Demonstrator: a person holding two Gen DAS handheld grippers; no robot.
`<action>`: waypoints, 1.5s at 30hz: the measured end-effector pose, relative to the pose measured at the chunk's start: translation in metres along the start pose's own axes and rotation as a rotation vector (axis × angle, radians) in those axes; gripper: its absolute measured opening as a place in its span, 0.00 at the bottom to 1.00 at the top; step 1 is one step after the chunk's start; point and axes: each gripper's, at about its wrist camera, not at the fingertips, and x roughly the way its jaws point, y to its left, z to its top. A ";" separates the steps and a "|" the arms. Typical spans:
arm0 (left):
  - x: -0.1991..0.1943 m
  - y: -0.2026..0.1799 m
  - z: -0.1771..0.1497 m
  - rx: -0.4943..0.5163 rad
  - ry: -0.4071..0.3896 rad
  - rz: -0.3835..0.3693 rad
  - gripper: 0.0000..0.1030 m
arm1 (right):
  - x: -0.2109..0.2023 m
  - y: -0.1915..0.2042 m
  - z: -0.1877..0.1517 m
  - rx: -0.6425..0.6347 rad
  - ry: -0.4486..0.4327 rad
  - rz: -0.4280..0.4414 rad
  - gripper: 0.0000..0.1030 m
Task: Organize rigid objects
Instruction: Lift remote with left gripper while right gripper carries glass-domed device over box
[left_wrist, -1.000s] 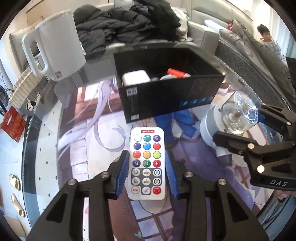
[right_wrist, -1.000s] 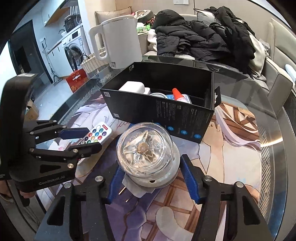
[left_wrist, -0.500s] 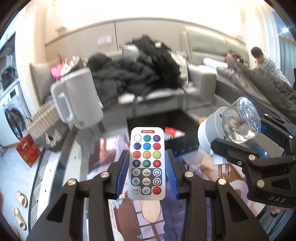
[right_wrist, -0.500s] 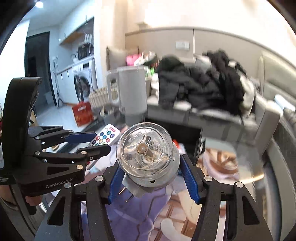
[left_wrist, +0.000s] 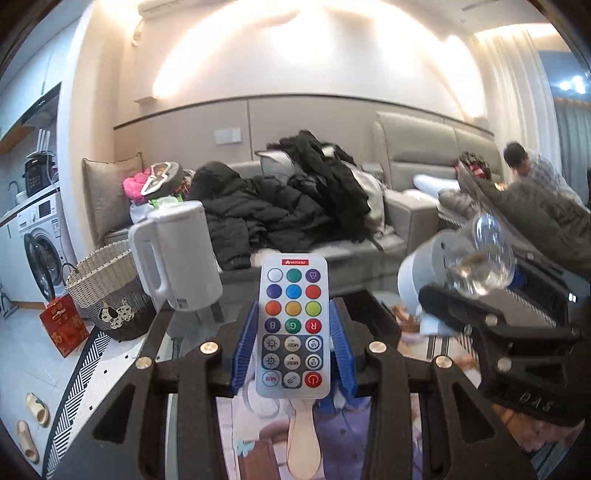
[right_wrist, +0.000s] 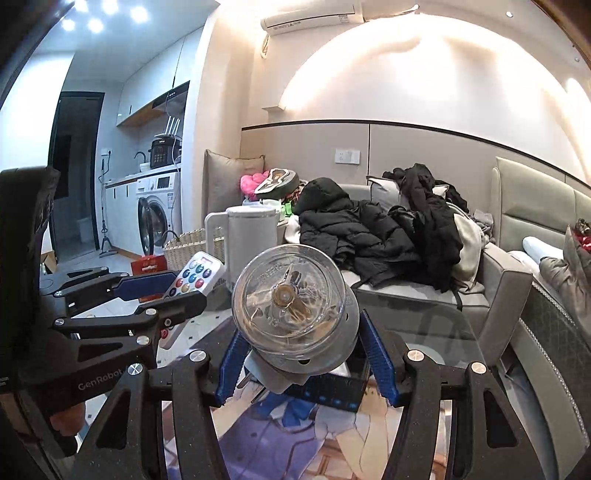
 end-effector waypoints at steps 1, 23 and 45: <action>0.001 0.000 0.003 -0.003 -0.011 0.004 0.37 | 0.002 -0.001 0.003 0.002 0.000 0.000 0.58; 0.070 0.021 0.036 -0.098 -0.036 0.012 0.37 | 0.075 -0.025 0.056 0.051 -0.049 -0.052 0.58; 0.169 0.005 0.002 -0.106 0.310 -0.028 0.37 | 0.179 -0.059 0.023 0.114 0.277 -0.060 0.58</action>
